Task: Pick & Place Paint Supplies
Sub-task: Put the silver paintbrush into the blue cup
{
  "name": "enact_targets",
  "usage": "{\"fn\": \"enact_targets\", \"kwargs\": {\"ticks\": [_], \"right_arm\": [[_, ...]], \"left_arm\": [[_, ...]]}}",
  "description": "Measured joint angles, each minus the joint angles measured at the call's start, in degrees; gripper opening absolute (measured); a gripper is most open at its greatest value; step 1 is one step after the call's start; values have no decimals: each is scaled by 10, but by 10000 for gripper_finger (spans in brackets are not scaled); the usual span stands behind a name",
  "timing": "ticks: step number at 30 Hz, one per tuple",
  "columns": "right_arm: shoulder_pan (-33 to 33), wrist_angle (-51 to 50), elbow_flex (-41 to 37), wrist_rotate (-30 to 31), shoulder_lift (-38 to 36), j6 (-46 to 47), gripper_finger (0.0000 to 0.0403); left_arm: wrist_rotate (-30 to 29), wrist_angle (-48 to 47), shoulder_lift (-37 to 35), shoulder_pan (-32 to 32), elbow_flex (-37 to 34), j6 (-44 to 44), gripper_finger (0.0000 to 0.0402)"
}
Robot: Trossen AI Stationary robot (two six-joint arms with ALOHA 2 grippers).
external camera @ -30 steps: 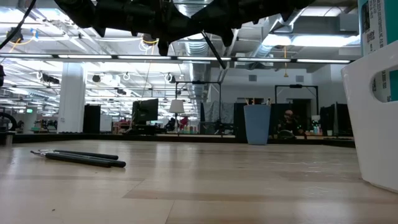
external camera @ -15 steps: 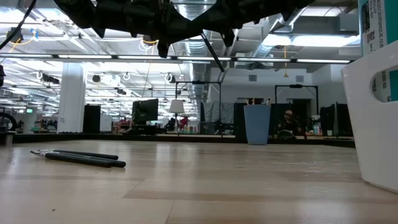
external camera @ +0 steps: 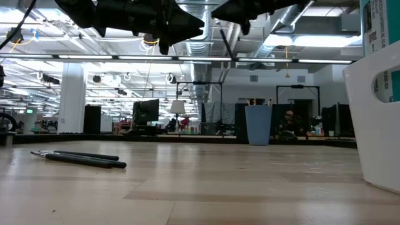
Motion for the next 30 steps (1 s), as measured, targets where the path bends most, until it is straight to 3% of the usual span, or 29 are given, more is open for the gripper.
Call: {"fn": "enact_targets", "kwargs": {"ticks": [7, 13, 20, 30], "right_arm": [[-76, 19, -53, 86, -87, -52, 0], [-159, 164, -175, 179, -159, -81, 0], [-249, 297, -293, 169, -165, -23, 0], [-294, 406, -331, 120, -104, 21, 0]], "left_arm": [[-1, -2, 0, 0, 0, -21, 156], [-1, -2, 0, 0, 0, -39, 162], [-2, -2, 0, 0, 0, -39, 162], [-39, -1, 0, 0, -1, -37, 194]]}}
